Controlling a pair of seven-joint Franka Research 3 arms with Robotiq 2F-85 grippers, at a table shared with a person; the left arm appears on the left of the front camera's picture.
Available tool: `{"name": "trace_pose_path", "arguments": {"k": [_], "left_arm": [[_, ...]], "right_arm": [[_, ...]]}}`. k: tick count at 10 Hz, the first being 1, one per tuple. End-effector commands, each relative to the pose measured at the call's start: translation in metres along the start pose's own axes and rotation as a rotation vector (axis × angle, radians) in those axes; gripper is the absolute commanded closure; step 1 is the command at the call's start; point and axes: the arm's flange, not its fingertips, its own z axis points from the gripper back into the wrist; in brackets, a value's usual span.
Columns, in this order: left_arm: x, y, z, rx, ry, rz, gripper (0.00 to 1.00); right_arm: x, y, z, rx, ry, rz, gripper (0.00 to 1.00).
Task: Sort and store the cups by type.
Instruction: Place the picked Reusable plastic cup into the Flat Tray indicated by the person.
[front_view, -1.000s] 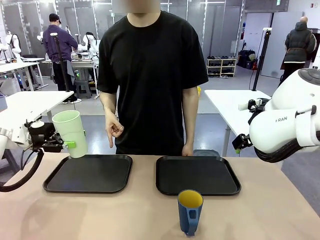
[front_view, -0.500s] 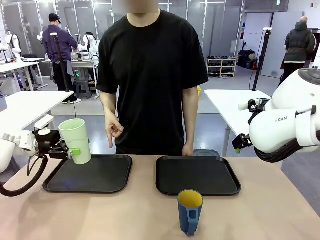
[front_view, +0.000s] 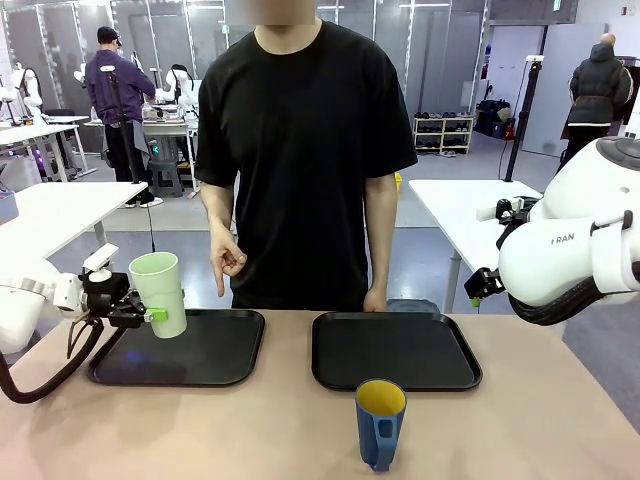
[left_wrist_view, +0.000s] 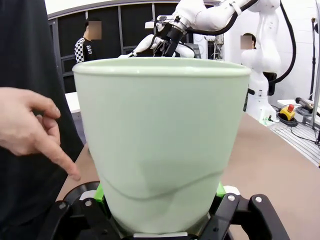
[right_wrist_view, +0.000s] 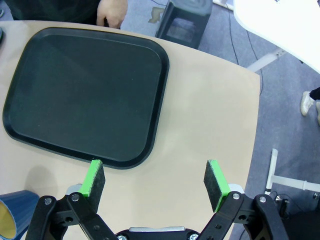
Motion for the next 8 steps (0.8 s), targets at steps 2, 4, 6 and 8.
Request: {"name": "trace_pose_path", "arguments": {"k": [2, 4, 6, 8], "left_arm": [[-0.016, 0.015, 0.003, -0.002, 0.028, 0.020, 0.17], [-0.027, 0.019, 0.004, -0.016, 0.033, 0.032, 0.17], [-0.041, 0.025, 0.004, -0.023, 0.031, 0.042, 0.17], [-0.052, 0.030, 0.006, -0.028, 0.019, 0.051, 0.17]], "right_arm": [[0.000, -0.001, 0.000, -0.005, -0.001, 0.002, 0.00], [0.000, -0.001, 0.000, -0.005, -0.001, 0.002, 0.00], [0.000, -0.001, 0.000, -0.005, -0.001, 0.002, 0.00], [0.000, -0.001, 0.000, -0.005, -0.001, 0.002, 0.00]]}}
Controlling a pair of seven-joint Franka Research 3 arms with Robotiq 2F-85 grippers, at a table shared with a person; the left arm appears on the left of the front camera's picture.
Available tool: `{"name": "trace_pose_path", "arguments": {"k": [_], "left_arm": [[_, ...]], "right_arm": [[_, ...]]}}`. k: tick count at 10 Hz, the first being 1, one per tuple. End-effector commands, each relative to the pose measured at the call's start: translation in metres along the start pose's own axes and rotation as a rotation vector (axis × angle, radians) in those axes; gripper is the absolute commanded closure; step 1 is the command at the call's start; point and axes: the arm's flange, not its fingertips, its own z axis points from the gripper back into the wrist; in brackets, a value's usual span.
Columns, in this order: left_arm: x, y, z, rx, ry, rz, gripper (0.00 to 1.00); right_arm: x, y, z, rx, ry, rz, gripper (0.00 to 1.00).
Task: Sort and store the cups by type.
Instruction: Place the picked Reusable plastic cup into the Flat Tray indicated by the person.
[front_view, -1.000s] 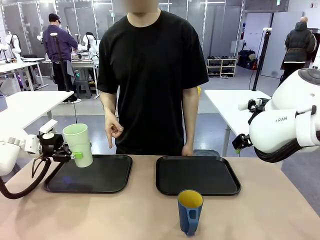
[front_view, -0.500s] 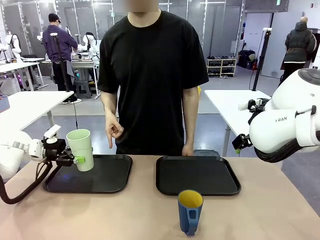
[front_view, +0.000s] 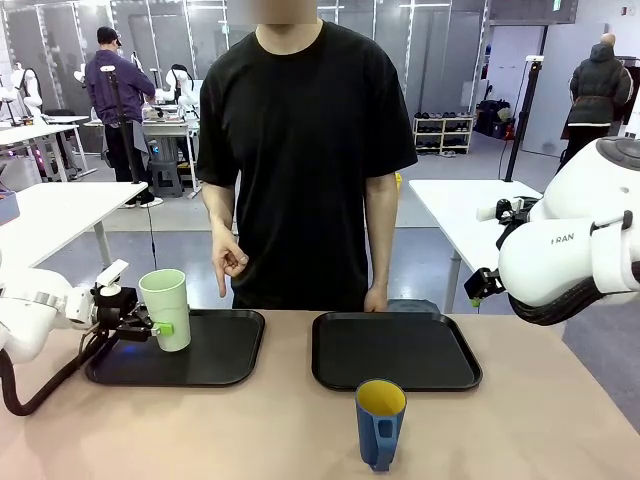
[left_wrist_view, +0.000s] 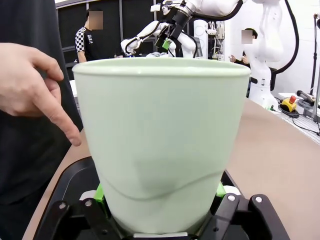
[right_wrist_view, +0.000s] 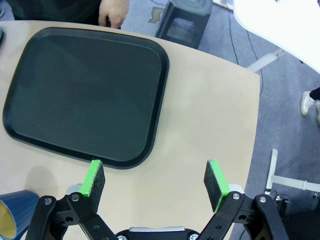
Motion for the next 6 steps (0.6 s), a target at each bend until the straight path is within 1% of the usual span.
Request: {"name": "trace_pose_path", "arguments": {"k": [1, 6], "left_arm": [[-0.010, 0.014, 0.004, -0.017, 0.006, 0.033, 0.17], [-0.030, 0.021, 0.013, 0.005, -0.041, 0.079, 0.17]], "right_arm": [[0.000, -0.001, 0.000, -0.005, -0.001, 0.002, 0.00], [0.000, -0.001, 0.000, -0.005, -0.001, 0.002, 0.00]]}}
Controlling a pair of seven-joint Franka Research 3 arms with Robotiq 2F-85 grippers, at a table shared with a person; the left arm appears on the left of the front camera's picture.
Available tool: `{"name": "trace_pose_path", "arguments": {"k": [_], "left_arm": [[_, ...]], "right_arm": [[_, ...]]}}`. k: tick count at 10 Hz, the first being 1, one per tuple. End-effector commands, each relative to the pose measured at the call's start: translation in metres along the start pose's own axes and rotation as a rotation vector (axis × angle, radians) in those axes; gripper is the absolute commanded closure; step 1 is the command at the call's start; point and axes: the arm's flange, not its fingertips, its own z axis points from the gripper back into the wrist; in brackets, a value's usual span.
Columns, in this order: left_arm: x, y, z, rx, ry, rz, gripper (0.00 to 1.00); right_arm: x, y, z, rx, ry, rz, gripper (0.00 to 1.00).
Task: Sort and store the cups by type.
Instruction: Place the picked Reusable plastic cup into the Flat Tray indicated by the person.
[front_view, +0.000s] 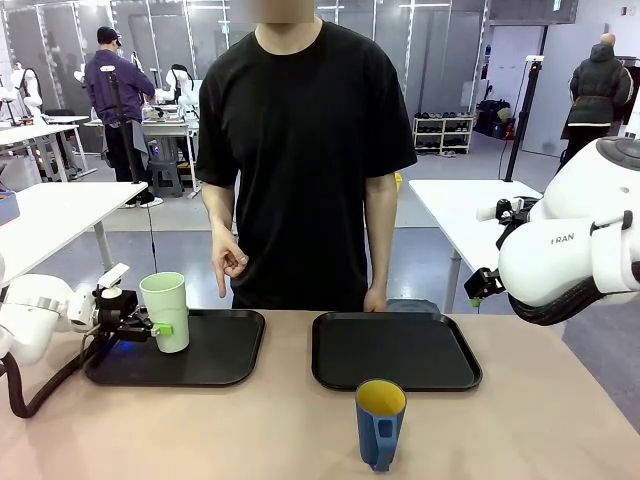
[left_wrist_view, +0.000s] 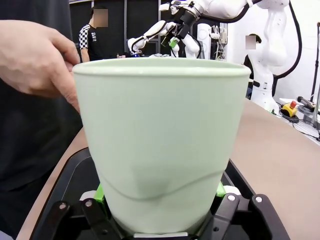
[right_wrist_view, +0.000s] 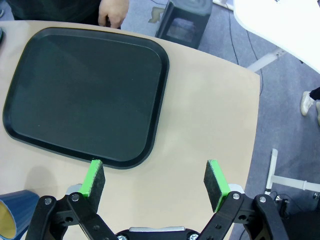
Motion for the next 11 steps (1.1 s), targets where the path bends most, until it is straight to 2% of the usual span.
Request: {"name": "trace_pose_path", "arguments": {"k": [1, 5, 6, 8, 11], "left_arm": [[-0.016, 0.010, 0.001, -0.011, -0.029, 0.033, 0.17], [-0.027, 0.012, 0.005, -0.017, -0.003, 0.063, 0.17], [-0.029, 0.011, 0.006, -0.016, -0.002, 0.064, 0.13], [-0.030, 0.011, 0.005, -0.022, 0.005, 0.063, 0.00], [-0.030, 0.006, 0.009, -0.014, 0.023, 0.059, 0.00]], "right_arm": [[0.000, -0.001, 0.000, -0.005, -0.001, 0.002, 0.00], [0.000, -0.001, 0.000, -0.005, -0.001, 0.002, 0.00], [0.000, -0.001, 0.000, -0.005, -0.001, 0.002, 0.00], [0.000, -0.001, 0.000, -0.005, -0.001, 0.002, 0.00], [0.000, -0.001, 0.000, -0.005, -0.001, 0.002, 0.00]]}}
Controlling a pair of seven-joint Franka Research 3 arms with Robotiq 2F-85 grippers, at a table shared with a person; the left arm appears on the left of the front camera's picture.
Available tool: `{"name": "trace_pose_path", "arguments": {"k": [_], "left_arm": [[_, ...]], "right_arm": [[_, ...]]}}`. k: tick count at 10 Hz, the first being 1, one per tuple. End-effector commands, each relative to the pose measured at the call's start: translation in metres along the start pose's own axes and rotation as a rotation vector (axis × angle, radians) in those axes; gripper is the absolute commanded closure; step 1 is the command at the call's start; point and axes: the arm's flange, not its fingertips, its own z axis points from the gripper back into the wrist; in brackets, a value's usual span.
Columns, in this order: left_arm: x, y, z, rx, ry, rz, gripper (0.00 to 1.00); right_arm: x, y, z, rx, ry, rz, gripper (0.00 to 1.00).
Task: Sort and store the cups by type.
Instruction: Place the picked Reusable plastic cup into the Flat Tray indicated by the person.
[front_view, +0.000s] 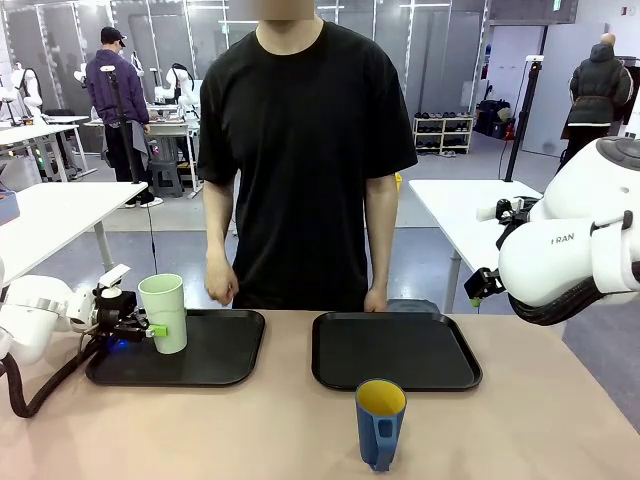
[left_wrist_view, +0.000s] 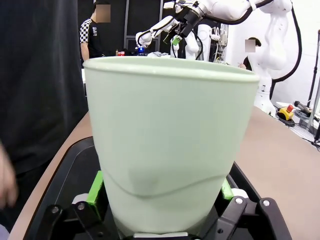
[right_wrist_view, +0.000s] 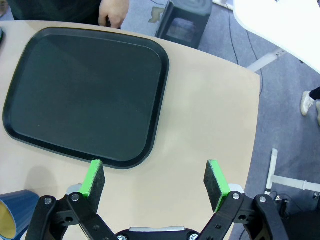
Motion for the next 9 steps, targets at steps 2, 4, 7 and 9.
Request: {"name": "trace_pose_path", "arguments": {"k": [2, 4, 7, 9], "left_arm": [[-0.019, -0.003, 0.006, 0.013, 0.028, 0.006, 0.00], [-0.014, -0.007, 0.011, 0.036, 0.055, 0.003, 0.00], [0.001, -0.020, 0.019, 0.065, 0.121, 0.008, 0.00], [0.014, -0.035, 0.029, 0.073, 0.167, -0.005, 0.00]], "right_arm": [[0.000, -0.001, 0.000, -0.005, -0.001, 0.002, 0.00], [0.000, -0.001, 0.000, -0.005, -0.001, 0.002, 0.00], [0.000, -0.001, 0.000, -0.005, -0.001, 0.002, 0.00], [0.000, -0.001, 0.000, -0.005, -0.001, 0.002, 0.00]]}}
